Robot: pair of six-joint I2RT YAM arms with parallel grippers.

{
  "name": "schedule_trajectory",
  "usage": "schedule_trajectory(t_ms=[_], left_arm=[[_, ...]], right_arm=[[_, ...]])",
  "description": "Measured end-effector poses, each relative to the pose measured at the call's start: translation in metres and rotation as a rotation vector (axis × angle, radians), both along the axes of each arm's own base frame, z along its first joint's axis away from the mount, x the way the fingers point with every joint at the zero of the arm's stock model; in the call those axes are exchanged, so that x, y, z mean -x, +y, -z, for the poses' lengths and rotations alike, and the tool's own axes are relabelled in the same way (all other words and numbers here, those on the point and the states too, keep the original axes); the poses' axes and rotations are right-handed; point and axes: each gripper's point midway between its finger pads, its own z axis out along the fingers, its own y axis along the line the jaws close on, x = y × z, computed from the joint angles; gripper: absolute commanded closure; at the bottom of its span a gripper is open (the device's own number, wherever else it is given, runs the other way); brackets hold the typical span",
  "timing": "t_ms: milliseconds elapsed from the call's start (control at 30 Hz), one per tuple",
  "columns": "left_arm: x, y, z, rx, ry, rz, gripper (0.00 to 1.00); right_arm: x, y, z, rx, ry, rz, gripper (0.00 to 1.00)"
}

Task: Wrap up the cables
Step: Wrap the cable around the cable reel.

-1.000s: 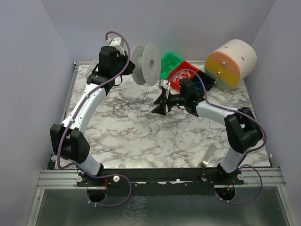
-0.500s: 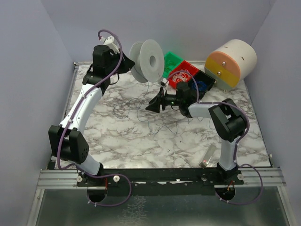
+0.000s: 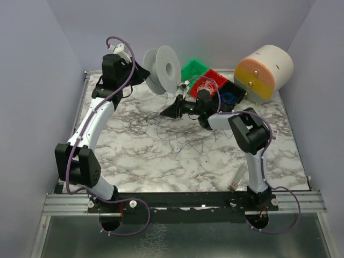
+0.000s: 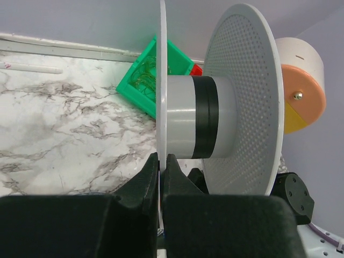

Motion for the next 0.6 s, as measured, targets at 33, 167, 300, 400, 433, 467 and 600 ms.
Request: schedule_trajectory(t_ms=[33,167,300,400,433,467,600], left_arm=[[0.000,0.002,0.002,0.001,0.004,-0.004,1.00],[-0.002,0.007,0.005,0.003,0.012,-0.017,1.00],[-0.001,0.012,0.005,-0.004,0.013,-0.027,1.00],[0.004,0.014,0.001,-0.013,0.007,-0.018,1.00],[0.007,0.013,-0.003,-0.022,-0.008,-0.006,1.00],[0.009,0.012,-0.006,-0.029,-0.020,0.007,1.00],[0.026,0.004,-0.021,-0.046,-0.076,0.099,1.00]], right_arm=[[-0.002,0.002,0.000,-0.006,0.013,-0.001,0.90],[-0.009,0.007,-0.001,-0.004,0.055,-0.004,0.98],[-0.014,-0.003,0.005,0.046,0.074,0.026,1.00],[-0.015,-0.024,0.014,0.095,0.106,0.061,1.00],[-0.019,-0.035,0.016,0.105,0.113,0.081,0.99],[-0.024,-0.048,0.018,0.112,0.119,0.103,0.99],[-0.050,-0.100,0.014,0.132,0.139,0.196,0.99]])
